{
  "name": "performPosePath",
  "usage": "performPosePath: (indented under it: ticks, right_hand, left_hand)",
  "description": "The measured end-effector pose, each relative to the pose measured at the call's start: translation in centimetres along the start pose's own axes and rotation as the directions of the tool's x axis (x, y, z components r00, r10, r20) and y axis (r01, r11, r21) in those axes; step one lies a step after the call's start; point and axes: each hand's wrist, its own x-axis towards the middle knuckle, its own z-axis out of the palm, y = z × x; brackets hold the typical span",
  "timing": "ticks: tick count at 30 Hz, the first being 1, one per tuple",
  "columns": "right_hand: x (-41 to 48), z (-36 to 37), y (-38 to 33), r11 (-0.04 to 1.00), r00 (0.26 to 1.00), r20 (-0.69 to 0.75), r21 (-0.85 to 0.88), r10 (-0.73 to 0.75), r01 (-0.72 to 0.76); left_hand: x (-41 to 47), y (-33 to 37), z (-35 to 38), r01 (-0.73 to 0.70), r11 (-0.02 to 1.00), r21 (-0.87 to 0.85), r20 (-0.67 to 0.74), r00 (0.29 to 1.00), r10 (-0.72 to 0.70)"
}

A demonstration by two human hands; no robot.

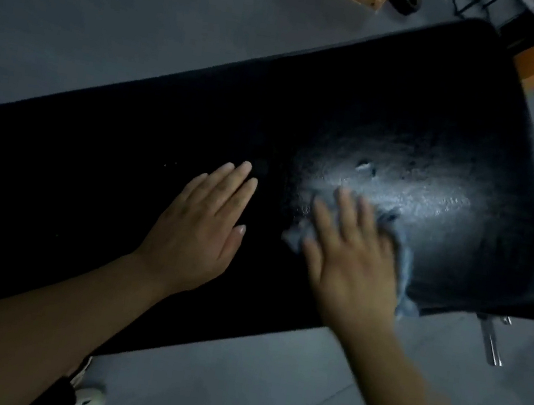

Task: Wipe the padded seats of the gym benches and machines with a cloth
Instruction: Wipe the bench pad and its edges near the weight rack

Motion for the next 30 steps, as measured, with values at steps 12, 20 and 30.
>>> performPosePath:
  ticks: [12,20,30]
  right_hand:
    - [-4.2,0.2,0.4,0.999,0.999,-0.017,0.008,0.038,-0.038]
    - [-4.0,1.2,-3.2,0.994,0.994,-0.05,0.032,-0.101,0.103]
    - [4.8,0.5,-4.4,0.91,0.886,-0.289,0.315,0.362,-0.269]
  left_hand:
    - [-0.9,0.6,2.1,0.029,0.995,0.096,-0.002,1.0,-0.029]
    - [-0.9,0.1,2.4,0.015,0.997,0.081,0.012,1.0,-0.016]
    - [-0.8,-0.3,2.4,-0.011,0.999,0.036,0.011,1.0,0.011]
